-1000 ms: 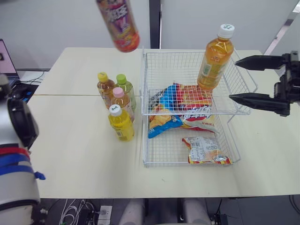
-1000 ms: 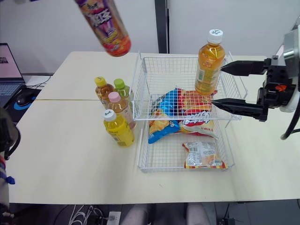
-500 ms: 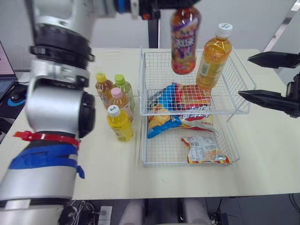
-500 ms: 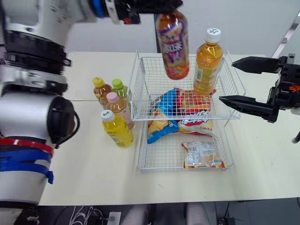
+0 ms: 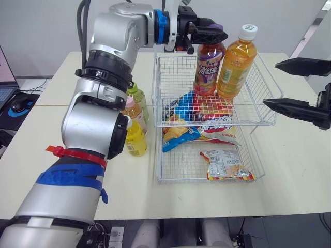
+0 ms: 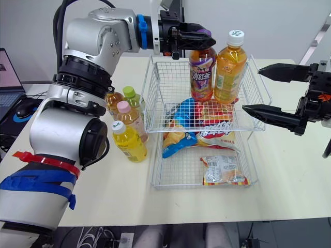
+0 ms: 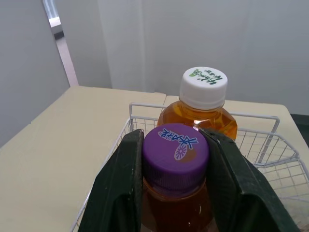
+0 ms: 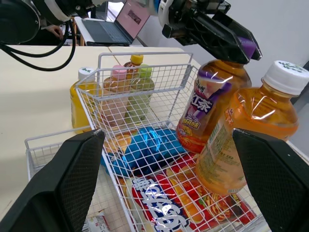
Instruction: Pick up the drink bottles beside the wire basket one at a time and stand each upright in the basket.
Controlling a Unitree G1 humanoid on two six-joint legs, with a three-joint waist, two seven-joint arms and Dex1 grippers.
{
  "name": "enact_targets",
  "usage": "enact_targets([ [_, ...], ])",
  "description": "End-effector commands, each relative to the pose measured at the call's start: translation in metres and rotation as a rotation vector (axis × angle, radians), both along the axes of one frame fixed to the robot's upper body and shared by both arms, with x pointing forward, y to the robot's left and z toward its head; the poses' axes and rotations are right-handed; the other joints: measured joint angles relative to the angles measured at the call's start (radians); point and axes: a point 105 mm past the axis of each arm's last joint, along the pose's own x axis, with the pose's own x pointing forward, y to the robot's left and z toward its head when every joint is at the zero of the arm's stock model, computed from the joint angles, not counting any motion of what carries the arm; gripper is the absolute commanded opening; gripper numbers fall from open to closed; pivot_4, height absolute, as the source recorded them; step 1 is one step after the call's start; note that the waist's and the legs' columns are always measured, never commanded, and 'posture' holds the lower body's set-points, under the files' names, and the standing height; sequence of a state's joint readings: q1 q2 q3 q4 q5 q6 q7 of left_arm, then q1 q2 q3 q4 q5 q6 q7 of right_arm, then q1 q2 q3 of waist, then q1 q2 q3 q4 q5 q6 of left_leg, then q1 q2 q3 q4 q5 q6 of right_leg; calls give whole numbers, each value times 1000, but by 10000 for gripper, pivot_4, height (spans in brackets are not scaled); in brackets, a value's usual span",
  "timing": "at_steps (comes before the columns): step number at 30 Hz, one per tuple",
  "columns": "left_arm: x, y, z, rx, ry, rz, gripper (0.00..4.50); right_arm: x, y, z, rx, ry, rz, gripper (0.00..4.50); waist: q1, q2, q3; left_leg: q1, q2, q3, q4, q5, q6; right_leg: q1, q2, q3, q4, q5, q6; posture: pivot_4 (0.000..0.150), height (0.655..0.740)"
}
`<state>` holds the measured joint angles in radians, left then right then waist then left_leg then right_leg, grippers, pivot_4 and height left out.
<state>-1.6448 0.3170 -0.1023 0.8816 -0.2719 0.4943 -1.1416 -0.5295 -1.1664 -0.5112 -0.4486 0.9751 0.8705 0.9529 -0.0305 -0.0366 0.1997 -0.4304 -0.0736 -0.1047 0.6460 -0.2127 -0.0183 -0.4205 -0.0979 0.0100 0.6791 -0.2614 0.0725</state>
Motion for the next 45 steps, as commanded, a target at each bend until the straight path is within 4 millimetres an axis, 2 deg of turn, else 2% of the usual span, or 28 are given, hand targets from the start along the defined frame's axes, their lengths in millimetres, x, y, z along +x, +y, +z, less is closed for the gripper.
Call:
enact_targets([
  [1,-1,-2,11,-28,-52,7,13607,-6,0,11,-4,-56,-5,45000,0,0,0,0,0,0,0,0,0,0,0,0,0,0,0,1500,7400],
  [5,0,-5,7,-20,-40,-2,13607,-5,-1,11,-2,-57,-16,45000,0,0,0,0,0,0,0,0,0,0,0,0,0,0,0,1500,7400],
  [9,-3,-4,13,-54,7,-14,13607,-4,-3,12,2,-57,-35,45000,0,0,0,0,0,0,1,0,0,0,0,0,0,0,0,1500,7400],
  [10,-4,-3,14,-54,10,-19,20798,-3,-4,12,5,-57,-38,45000,0,0,0,0,0,0,1,0,0,0,0,0,1,0,0,1500,7400],
  [11,-4,-2,15,-54,12,-22,22838,-3,-4,12,7,-57,-40,45000,0,0,0,0,0,0,1,0,0,0,0,0,1,0,0,1500,7400],
  [17,-8,9,24,-39,3,-22,42340,1,-8,15,29,-68,-67,45000,-1,0,0,0,0,0,0,0,0,0,0,0,1,0,0,1500,7400],
  [18,-9,11,25,-40,2,-20,44503,1,-8,15,29,-70,-70,45000,-1,0,0,0,0,0,0,0,0,0,0,0,1,0,0,1500,7400],
  [26,-12,23,33,-61,3,6,44503,6,-12,17,27,-96,-97,45000,0,0,0,0,0,0,1,0,0,0,0,0,1,0,0,1500,7400],
  [32,-21,45,45,-49,-60,48,44503,8,-13,17,15,-104,-91,45000,-4,0,0,0,0,0,0,0,0,0,0,0,1,0,0,1500,7400],
  [40,-37,103,72,-149,-134,223,44503,7,-3,13,11,-77,-21,45000,-4,0,0,0,0,-1,1,0,0,0,1,0,1,0,0,1500,7400],
  [45,-53,145,59,-107,-159,354,44503,6,12,13,5,-84,93,45000,-11,1,0,1,1,0,0,0,0,0,1,1,2,0,0,1500,7400],
])
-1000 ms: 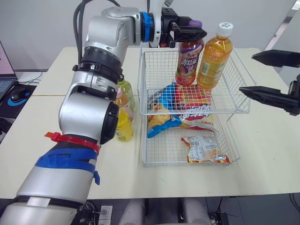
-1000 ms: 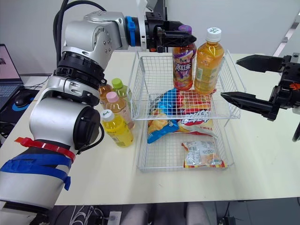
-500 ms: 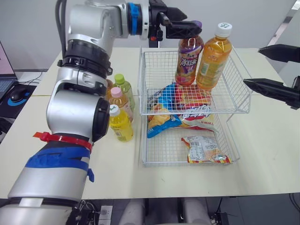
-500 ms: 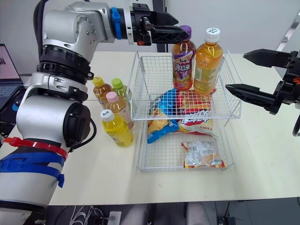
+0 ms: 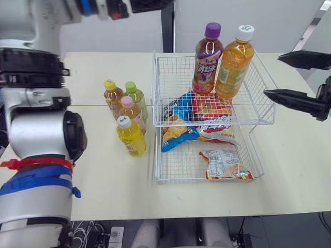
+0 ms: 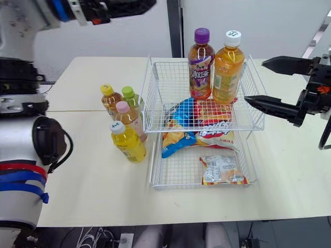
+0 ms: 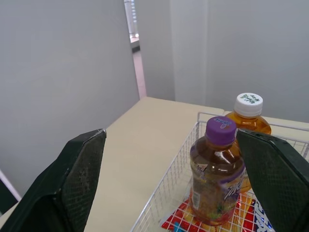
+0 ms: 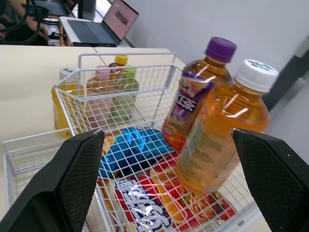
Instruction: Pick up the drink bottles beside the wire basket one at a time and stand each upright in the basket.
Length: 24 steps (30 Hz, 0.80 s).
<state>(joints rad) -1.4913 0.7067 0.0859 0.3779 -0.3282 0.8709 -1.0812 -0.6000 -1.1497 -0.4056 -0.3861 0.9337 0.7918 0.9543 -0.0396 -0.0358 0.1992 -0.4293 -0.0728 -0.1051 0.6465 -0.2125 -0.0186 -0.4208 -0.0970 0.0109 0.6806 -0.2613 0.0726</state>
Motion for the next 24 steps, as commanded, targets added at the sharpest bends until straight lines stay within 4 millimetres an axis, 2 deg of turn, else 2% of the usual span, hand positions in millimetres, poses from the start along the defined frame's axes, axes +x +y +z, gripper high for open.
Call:
enact_targets([
  [1,-22,20,2,40,-69,67,44503,-6,11,9,-7,-55,90,45000,-1,0,0,0,0,0,0,0,0,0,0,0,0,0,0,1500,7400],
  [5,-43,55,-9,6,-57,179,44503,-4,26,5,-12,-34,176,45000,-3,0,0,0,1,0,0,0,0,0,1,1,0,0,0,1500,7400],
  [9,-57,85,-18,-23,-57,309,44503,-1,34,1,-27,-20,220,45000,-1,0,0,0,1,0,0,0,0,0,1,0,0,0,0,1500,7400],
  [11,-63,100,-29,-30,-33,367,44503,2,38,1,-21,-20,240,45000,-1,0,0,1,1,0,0,0,0,0,1,1,-1,0,0,1500,7400],
  [13,-67,127,-49,-48,-16,468,44503,6,45,-2,-25,-20,268,45000,0,1,-1,2,1,1,0,0,0,1,1,1,0,0,0,1500,7400],
  [17,-69,157,-84,-99,15,567,44503,11,53,-7,-41,-30,304,45000,5,1,-1,4,3,2,0,0,0,1,2,2,1,1,-2,1500,7400],
  [21,-67,168,-104,-116,3,608,44503,13,56,-9,-49,-48,321,45000,15,0,-1,4,4,2,0,0,0,1,3,2,0,2,-3,1500,7400],
  [24,-64,165,-133,-167,47,591,44503,13,61,-12,-39,-65,328,45000,19,0,-2,4,3,3,0,0,0,2,2,3,-1,2,-2,1500,7400],
])
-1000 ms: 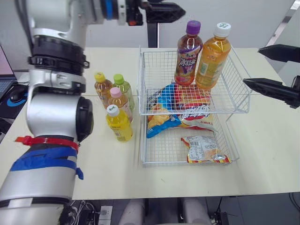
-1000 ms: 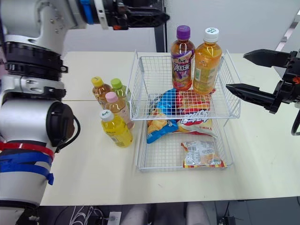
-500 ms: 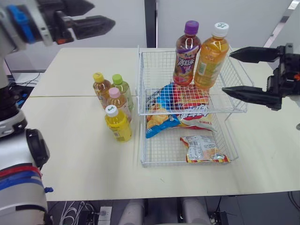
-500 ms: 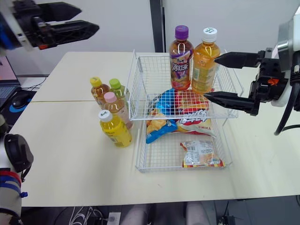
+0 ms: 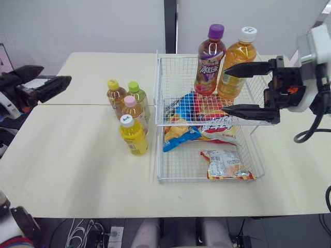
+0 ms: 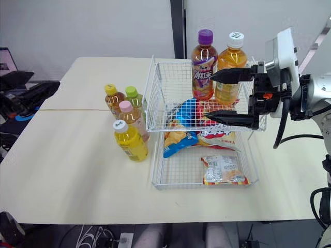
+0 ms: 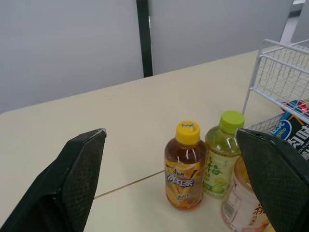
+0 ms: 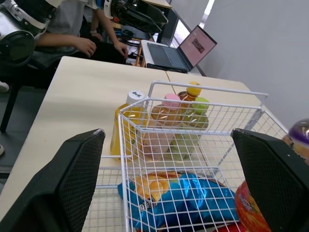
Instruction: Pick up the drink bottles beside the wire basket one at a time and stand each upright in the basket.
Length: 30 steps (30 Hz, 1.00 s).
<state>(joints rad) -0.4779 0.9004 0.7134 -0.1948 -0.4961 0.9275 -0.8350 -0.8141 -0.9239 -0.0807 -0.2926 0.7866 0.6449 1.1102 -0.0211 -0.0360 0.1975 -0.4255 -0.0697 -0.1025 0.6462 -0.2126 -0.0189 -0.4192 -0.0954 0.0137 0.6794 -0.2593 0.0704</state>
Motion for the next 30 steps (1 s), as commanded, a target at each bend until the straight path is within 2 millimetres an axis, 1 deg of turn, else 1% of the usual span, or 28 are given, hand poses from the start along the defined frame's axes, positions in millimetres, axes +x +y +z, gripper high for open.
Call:
enact_targets([
  [1,-3,-5,-12,-31,-55,-4,44503,-7,5,9,14,-68,20,45000,0,1,0,0,0,1,0,0,0,0,-1,0,0,0,0,1500,7400],
  [3,-3,-9,-22,-48,-50,-18,44503,-9,6,6,14,-39,28,45000,0,0,0,0,0,0,0,0,0,0,-1,0,0,0,0,1500,7400],
  [5,-1,-13,-27,-59,-53,-24,44503,-8,7,3,7,-20,28,45000,0,-1,-1,0,1,0,0,0,0,-1,1,0,0,1,-1,1500,7400],
  [11,11,-28,-31,-157,-55,-39,44503,4,7,-3,-24,-10,-34,45000,-1,0,-1,0,2,0,0,0,0,0,1,0,0,1,-1,1500,7400],
  [14,18,-32,-34,-167,-48,-10,44503,3,9,-1,-8,-20,-22,45000,-3,0,-1,0,2,1,0,0,0,0,2,0,0,1,-1,1500,7400],
  [18,30,-40,-42,-125,-32,30,44503,4,10,1,-2,-34,-22,45000,-4,0,-1,0,2,1,0,0,0,-1,2,0,0,1,-2,1500,7400],
  [21,38,-46,-44,-119,-33,38,44503,4,10,0,-3,-37,-25,45000,-4,-1,-1,0,2,1,0,0,0,0,2,0,0,1,-2,1500,7400],
  [22,41,-47,-46,-104,-26,45,44503,4,10,0,-2,-38,-28,45000,-4,0,-1,0,2,1,0,0,0,0,2,0,0,1,-2,1500,7400],
  [23,46,-44,-52,-63,11,92,44503,5,10,-1,-2,-40,-31,45000,-4,-1,-1,0,2,1,0,0,0,0,2,0,0,1,-2,1500,7400],
  [25,55,-41,-58,-84,64,134,44503,5,10,-2,-7,-43,-35,45000,-4,-1,-1,0,2,1,0,0,0,0,3,0,0,1,-2,1500,7400],
  [27,62,-43,-54,-72,37,141,44503,3,10,-3,-11,-43,-36,45000,-4,-1,-1,0,2,1,0,0,0,0,3,0,1,1,-2,1500,7400],
  [30,72,-52,-51,-89,23,109,44503,2,10,-2,-11,-47,-38,45000,-4,-1,-1,0,2,1,0,0,0,-1,3,0,0,1,-2,1500,7400],
])
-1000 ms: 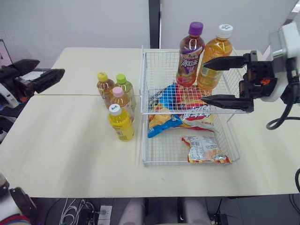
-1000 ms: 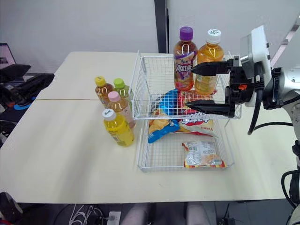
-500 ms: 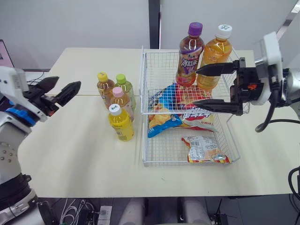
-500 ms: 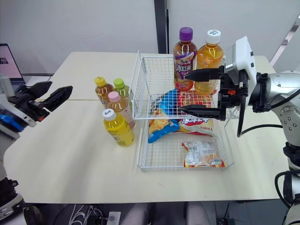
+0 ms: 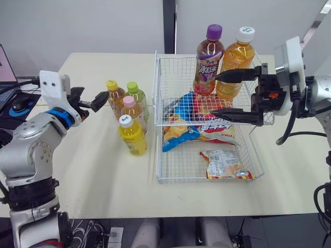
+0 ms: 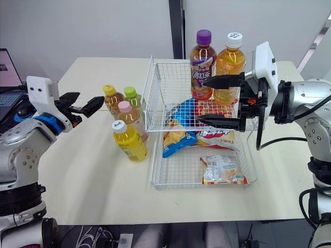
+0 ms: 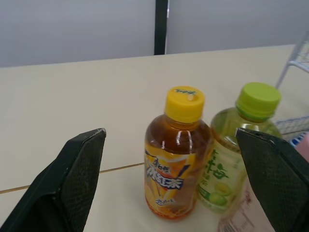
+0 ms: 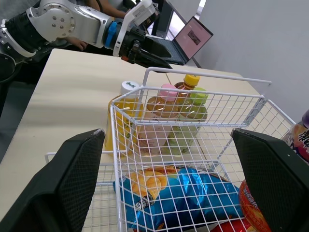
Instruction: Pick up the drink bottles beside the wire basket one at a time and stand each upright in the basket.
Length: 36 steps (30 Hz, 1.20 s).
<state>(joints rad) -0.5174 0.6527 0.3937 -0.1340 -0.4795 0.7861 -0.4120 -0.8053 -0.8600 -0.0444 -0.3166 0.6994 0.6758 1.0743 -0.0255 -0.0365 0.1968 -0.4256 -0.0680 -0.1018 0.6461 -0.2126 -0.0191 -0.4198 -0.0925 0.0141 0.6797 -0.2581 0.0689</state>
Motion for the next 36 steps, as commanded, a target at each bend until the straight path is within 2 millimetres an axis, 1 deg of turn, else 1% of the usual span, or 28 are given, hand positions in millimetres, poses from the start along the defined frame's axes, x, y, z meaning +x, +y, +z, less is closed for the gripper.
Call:
enact_targets([
  [1,9,-11,14,-8,-60,-32,44503,-8,0,12,6,-69,5,45000,0,0,0,0,0,0,0,0,0,0,0,0,0,0,0,1500,7400],
  [3,15,-16,15,-17,-62,-50,44503,-8,1,12,9,-69,6,45000,0,0,0,0,0,0,0,0,0,0,0,0,0,0,0,1500,7400],
  [9,34,-17,18,3,-69,-29,44503,-9,4,12,21,-71,10,45000,-1,0,0,0,0,0,0,0,0,0,0,0,0,0,0,1500,7400],
  [16,46,-20,15,12,-68,-21,44503,-4,6,15,36,-95,-20,45000,-1,0,0,0,0,0,0,0,0,0,0,0,0,0,0,1500,7400],
  [20,50,-18,14,21,-69,-1,44503,-4,7,15,39,-92,-18,45000,-1,0,0,0,0,0,0,0,0,0,0,0,0,0,0,1500,7400],
  [23,50,-22,12,37,-68,-26,44503,-6,7,13,33,-75,-10,45000,-1,0,0,0,0,0,0,0,0,0,0,0,0,0,0,1500,7400],
  [28,54,-20,11,30,-69,-6,44503,-8,10,11,28,-71,1,45000,-1,0,0,0,0,0,0,0,0,0,0,0,0,0,0,1500,7400],
  [35,57,-30,10,25,-66,-45,44503,-8,9,13,29,-71,-6,45000,-1,0,0,0,0,0,0,0,0,0,0,0,0,0,0,1500,7400],
  [36,57,-30,10,26,-68,-44,40669,-8,9,14,30,-71,-7,45000,-1,0,0,0,0,0,0,0,0,0,0,0,0,0,0,1500,7400],
])
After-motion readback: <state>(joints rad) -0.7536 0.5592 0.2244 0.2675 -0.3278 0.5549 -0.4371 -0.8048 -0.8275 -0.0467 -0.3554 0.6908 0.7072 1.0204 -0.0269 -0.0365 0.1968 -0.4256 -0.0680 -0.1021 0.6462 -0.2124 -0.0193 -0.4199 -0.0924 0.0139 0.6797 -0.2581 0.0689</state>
